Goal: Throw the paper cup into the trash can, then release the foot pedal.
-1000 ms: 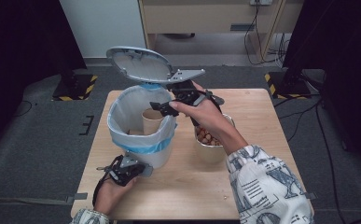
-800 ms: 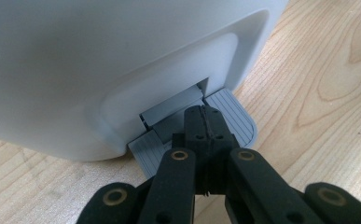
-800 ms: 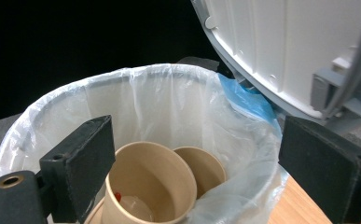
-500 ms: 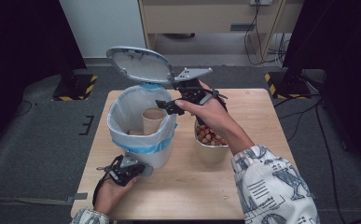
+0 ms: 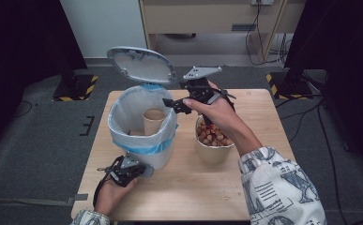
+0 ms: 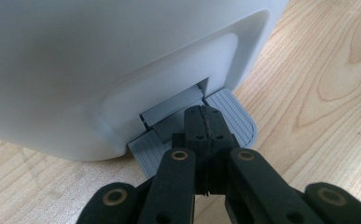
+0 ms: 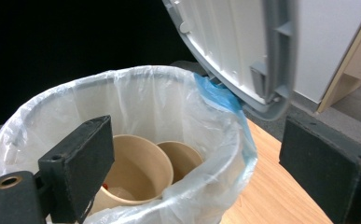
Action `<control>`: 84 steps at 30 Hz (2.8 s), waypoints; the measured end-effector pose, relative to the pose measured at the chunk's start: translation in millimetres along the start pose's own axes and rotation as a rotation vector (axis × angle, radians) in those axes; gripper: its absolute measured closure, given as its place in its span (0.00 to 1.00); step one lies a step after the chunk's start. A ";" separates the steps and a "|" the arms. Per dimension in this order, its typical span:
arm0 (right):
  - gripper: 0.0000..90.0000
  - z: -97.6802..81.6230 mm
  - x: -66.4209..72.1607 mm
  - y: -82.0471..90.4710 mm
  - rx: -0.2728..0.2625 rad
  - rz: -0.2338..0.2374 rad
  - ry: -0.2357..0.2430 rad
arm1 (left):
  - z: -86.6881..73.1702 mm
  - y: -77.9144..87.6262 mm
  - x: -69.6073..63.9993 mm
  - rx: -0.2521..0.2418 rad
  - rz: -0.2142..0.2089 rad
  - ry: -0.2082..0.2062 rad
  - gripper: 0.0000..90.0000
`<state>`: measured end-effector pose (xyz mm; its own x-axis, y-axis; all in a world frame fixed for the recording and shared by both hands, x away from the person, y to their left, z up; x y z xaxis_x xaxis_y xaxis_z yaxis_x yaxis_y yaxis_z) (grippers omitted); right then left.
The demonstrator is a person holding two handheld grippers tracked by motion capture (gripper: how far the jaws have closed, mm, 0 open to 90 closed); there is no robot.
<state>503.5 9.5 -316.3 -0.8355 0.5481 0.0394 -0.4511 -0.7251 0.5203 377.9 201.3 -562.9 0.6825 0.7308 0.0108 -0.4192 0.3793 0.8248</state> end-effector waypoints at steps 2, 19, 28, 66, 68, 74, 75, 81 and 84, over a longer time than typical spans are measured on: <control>0.12 -0.9 -1.8 1.8 0.002 -0.003 -0.002 | 0.0 0.0 0.0 0.000 0.000 0.000 1.00; 0.11 -4.3 -14.6 16.0 -0.011 -0.027 -0.017 | 0.0 0.0 -0.1 0.000 0.000 0.000 1.00; 0.11 -7.7 -21.2 22.7 -0.016 -0.040 -0.025 | 0.0 0.0 0.0 0.000 0.000 0.001 1.00; 0.11 -46.2 -72.9 68.6 -0.017 -0.151 -0.098 | -25.9 39.2 13.8 -0.043 0.102 0.126 0.36; 0.11 -48.2 -75.2 72.0 -0.018 -0.157 -0.104 | -26.0 35.6 17.1 -0.026 0.118 0.131 0.28; 0.11 -53.9 -84.0 80.5 -0.021 -0.178 -0.112 | -27.9 34.0 24.5 -0.025 0.152 0.151 0.15; 0.11 -54.7 -84.8 81.5 -0.021 -0.180 -0.118 | -28.3 34.1 25.7 -0.025 0.155 0.154 0.14; 0.10 -58.8 -90.9 88.0 -0.023 -0.200 -0.120 | -30.6 31.6 29.4 -0.015 0.166 0.150 0.10; 0.10 -60.3 -92.7 90.4 -0.025 -0.206 -0.122 | -30.8 31.1 29.3 -0.012 0.170 0.145 0.09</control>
<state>521.3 -132.0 -324.4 -0.6816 0.7307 0.0379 -0.6169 -0.6018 0.5071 366.5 251.9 -554.4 0.5089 0.8582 0.0668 -0.5282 0.2501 0.8114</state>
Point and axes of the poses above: each handheld gripper's, and its own axes: y roughly backward along the jaws, z roughly out of its top, x roughly to its left, the point moved 7 cm from there along -y, roughly forward along the jaws, and after that the axes turned 9 degrees about x, right-handed, at the moved point
